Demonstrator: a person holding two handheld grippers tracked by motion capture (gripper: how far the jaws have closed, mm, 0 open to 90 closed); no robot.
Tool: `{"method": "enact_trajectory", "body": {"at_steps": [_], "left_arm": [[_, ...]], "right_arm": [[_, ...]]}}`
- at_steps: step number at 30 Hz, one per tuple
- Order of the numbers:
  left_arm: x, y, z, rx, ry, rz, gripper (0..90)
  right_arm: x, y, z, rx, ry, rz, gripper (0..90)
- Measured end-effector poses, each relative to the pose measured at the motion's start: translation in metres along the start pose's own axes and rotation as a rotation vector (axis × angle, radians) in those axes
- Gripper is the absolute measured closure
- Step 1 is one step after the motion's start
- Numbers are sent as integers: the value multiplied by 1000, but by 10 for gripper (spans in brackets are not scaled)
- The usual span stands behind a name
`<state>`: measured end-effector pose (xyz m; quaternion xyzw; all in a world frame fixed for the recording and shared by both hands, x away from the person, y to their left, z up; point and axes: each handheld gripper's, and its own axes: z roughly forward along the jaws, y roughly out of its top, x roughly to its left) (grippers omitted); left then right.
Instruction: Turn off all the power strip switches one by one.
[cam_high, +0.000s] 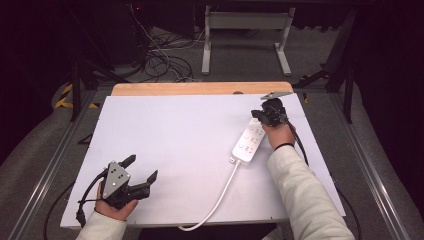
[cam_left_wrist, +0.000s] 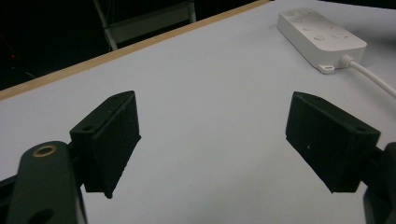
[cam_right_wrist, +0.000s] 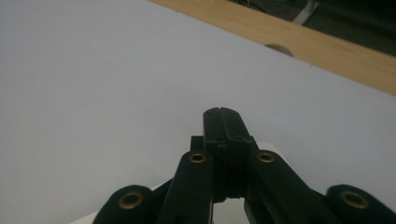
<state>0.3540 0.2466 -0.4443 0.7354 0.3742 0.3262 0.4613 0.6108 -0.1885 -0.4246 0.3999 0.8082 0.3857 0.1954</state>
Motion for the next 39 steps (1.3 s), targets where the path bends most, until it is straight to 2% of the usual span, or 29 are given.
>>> {"method": "enact_trajectory", "body": {"at_steps": [3, 9, 13, 18, 28, 34, 39], "left_arm": [[-1, 0, 0, 1, -3, 3, 180], [-2, 2, 0, -7, -2, 8, 180], [-2, 2, 2, -4, -4, 9, 180], [-2, 3, 2, -7, -5, 10, 180], [-3, 4, 1, -11, -8, 7, 180], [-3, 4, 0, -14, -6, 4, 178], [-3, 4, -1, -16, -5, 1, 178]], "right_arm": [[7, 6, -12, -18, 15, -39, 900], [16, 6, -29, -30, 28, -60, 900], [19, 6, -43, -57, 42, -61, 807], [21, 4, -64, -110, 90, -40, 626], [31, -12, -102, -204, 176, -81, 293], [39, -25, -121, -243, 222, -94, 208], [46, -39, -131, -256, 240, -109, 166]]}}
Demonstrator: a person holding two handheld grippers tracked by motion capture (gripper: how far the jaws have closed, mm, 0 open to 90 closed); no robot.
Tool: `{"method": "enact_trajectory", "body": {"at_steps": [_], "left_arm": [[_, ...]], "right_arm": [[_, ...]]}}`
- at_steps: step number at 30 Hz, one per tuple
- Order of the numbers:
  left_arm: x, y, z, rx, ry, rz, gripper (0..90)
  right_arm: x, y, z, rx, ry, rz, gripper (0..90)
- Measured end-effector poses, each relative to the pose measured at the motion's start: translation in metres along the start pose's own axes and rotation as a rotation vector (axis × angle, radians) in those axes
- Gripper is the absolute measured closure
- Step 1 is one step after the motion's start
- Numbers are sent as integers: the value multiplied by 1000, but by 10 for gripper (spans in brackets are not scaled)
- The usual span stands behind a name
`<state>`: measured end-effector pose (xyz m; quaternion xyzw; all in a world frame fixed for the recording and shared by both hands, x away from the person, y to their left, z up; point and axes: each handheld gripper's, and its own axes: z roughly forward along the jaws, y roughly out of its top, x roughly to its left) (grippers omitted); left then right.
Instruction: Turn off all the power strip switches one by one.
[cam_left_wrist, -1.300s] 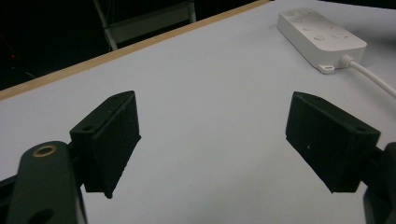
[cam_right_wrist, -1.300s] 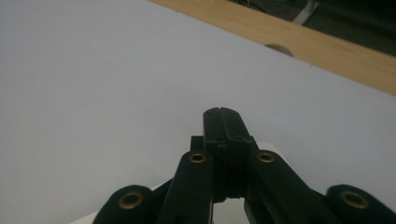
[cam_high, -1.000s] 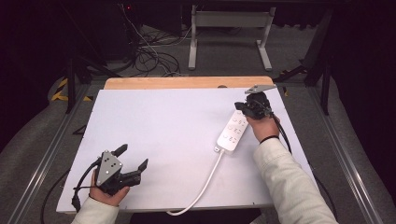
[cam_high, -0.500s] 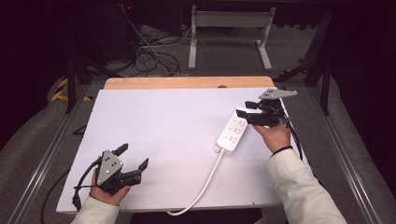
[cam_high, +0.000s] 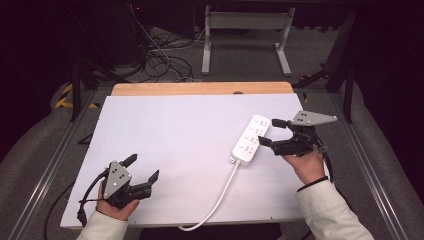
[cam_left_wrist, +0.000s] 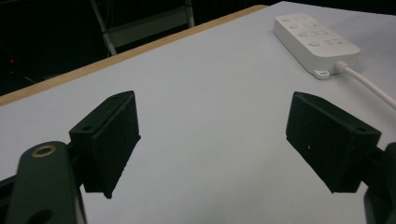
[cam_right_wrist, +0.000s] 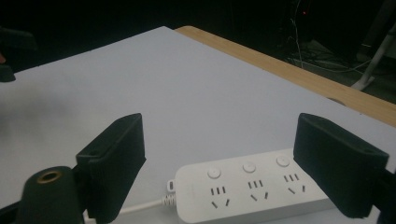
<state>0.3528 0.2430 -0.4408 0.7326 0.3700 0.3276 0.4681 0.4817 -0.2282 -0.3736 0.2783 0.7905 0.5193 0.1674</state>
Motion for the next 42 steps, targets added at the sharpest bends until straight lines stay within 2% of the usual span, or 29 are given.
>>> {"method": "enact_trajectory", "body": {"at_steps": [4, 10, 13, 19, 22, 29, 34, 38, 42], "left_arm": [[0, 0, 0, 0, -1, 2, 178], [1, 0, -2, 2, -3, 4, 176], [3, 0, -3, -1, -1, 1, 174], [4, -1, -5, 1, -3, -6, 173], [5, -1, -6, 6, -1, 2, 174], [6, -3, -6, 16, -9, 26, 173], [6, -4, -4, 22, -13, 19, 173], [6, -5, -2, 26, -18, 11, 170], [7, -6, 1, 26, -21, 2, 169]], "right_arm": [[9, -11, -5, 13, -3, -30, 126], [15, -32, -11, 0, 12, 2, 91], [16, -42, -11, 13, 32, 12, 59], [19, -61, -12, 1, 69, 15, 37], [20, -71, -8, 32, 59, 20, 24], [23, -92, -2, 93, 69, 38, 4], [27, -102, -3, 68, 83, 45, 0], [28, -113, -2, 46, 95, 71, 0], [28, -111, -2, 42, 76, 63, 1]]}}
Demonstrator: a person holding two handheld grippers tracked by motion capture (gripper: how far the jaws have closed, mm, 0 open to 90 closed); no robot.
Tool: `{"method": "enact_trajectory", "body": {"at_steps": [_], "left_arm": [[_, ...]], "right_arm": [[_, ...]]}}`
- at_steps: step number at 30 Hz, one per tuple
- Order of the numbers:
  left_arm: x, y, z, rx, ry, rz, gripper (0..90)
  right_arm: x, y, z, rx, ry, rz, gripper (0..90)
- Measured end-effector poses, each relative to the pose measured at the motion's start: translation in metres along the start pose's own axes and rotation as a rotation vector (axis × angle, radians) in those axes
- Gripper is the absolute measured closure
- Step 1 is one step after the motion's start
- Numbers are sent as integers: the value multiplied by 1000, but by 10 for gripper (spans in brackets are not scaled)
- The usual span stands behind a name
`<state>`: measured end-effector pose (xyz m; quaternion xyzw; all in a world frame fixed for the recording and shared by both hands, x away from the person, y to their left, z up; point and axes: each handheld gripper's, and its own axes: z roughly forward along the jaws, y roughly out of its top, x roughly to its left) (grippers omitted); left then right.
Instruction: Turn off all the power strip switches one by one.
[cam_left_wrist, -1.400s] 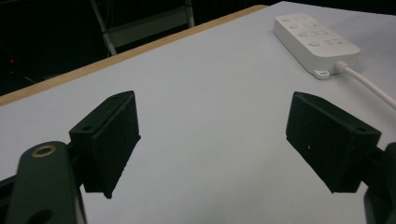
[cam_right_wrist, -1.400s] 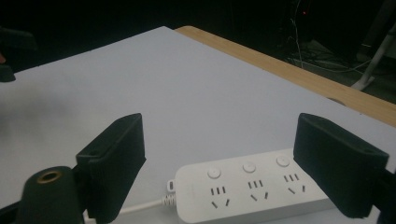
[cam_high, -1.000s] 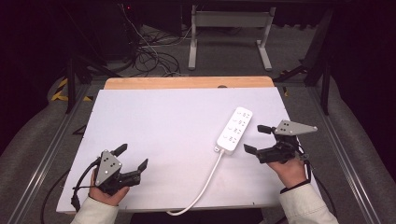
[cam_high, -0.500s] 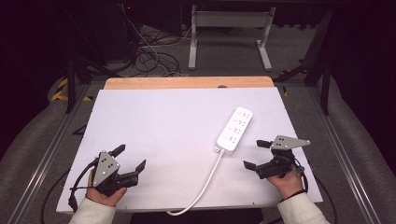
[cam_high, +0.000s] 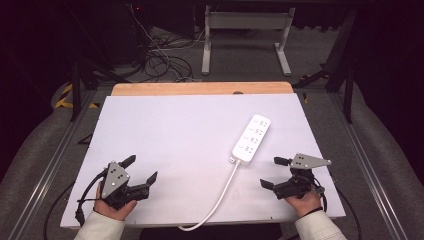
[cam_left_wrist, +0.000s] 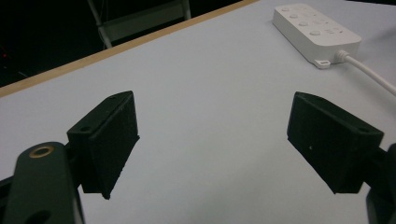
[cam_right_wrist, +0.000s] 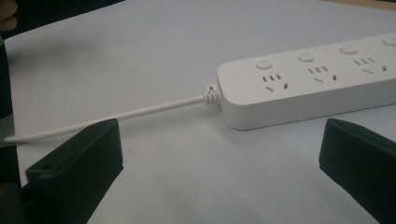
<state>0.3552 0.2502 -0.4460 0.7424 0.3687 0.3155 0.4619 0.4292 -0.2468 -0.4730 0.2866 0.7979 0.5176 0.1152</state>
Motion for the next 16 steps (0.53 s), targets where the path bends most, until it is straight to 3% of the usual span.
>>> {"method": "enact_trajectory", "body": {"at_steps": [5, 11, 13, 16], "left_arm": [[0, -2, 2, -7, 14, 5, 165], [-1, -3, 3, -9, 14, 40, 161], [-2, -2, 4, -4, 10, 32, 160], [1, -2, 4, 22, 0, -14, 157]], "right_arm": [[7, 5, -2, 24, -44, -67, 8], [8, 8, -8, -2, -50, -78, 15], [8, 9, -9, -9, -49, -71, 16], [7, 9, -10, -6, -37, -58, 35]]}}
